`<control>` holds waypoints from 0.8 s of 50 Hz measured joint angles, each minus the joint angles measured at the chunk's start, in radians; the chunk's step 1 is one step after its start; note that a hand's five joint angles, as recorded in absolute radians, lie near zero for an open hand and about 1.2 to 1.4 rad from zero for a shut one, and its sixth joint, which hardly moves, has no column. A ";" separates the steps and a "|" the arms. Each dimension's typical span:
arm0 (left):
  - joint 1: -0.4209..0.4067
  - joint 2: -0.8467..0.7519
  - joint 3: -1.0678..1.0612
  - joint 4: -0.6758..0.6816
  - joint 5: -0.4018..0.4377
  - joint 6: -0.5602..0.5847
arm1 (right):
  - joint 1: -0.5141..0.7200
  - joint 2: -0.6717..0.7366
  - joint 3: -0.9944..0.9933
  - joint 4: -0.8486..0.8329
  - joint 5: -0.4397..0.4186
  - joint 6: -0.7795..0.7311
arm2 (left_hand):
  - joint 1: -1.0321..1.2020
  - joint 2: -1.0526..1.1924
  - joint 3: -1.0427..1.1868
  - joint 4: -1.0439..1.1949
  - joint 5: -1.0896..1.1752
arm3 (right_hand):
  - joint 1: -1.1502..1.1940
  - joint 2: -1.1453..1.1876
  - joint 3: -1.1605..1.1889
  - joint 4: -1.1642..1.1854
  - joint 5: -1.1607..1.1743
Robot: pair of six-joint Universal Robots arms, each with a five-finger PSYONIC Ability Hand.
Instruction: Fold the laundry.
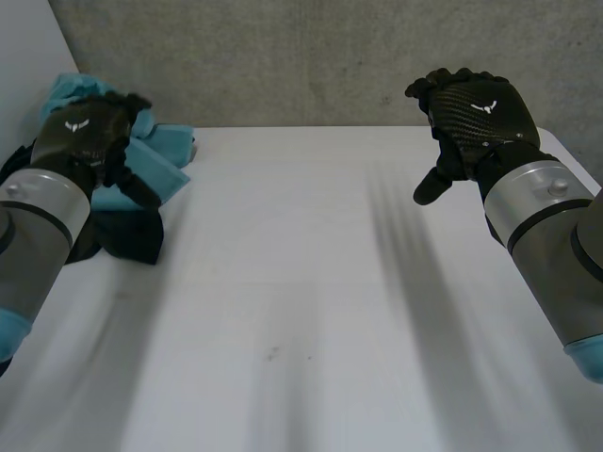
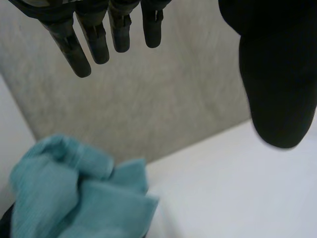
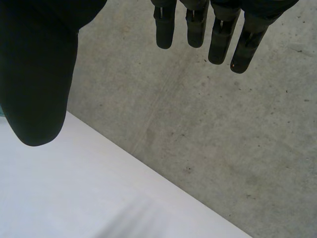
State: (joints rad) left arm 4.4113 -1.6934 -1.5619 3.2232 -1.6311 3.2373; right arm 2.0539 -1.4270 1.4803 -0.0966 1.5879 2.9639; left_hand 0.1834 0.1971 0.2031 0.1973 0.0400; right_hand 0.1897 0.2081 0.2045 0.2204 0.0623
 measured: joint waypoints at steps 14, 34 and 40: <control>0.199 -0.351 0.046 0.227 0.003 0.341 | -0.020 0.013 0.000 0.002 -0.007 -0.001 | 0.003 0.000 0.000 0.000 0.000 | 0.000 0.000 0.000 0.000 0.000; 0.221 -0.654 0.229 0.341 0.004 0.596 | -0.021 0.017 0.006 0.003 -0.006 -0.002 | 0.248 0.227 0.219 0.227 0.210 | 0.000 0.000 0.000 0.000 0.000; 0.217 -0.701 0.294 0.332 0.000 0.601 | -0.022 0.017 0.006 0.004 -0.006 -0.002 | 0.894 0.833 0.822 0.835 0.796 | 0.000 0.000 0.000 0.000 0.000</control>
State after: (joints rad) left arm 4.6282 -2.3944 -1.2684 3.5555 -1.6307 3.8386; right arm 2.0315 -1.4097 1.4865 -0.0928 1.5816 2.9621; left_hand 1.0772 1.0306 1.0249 1.0325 0.8356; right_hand 0.1897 0.2081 0.2045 0.2204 0.0623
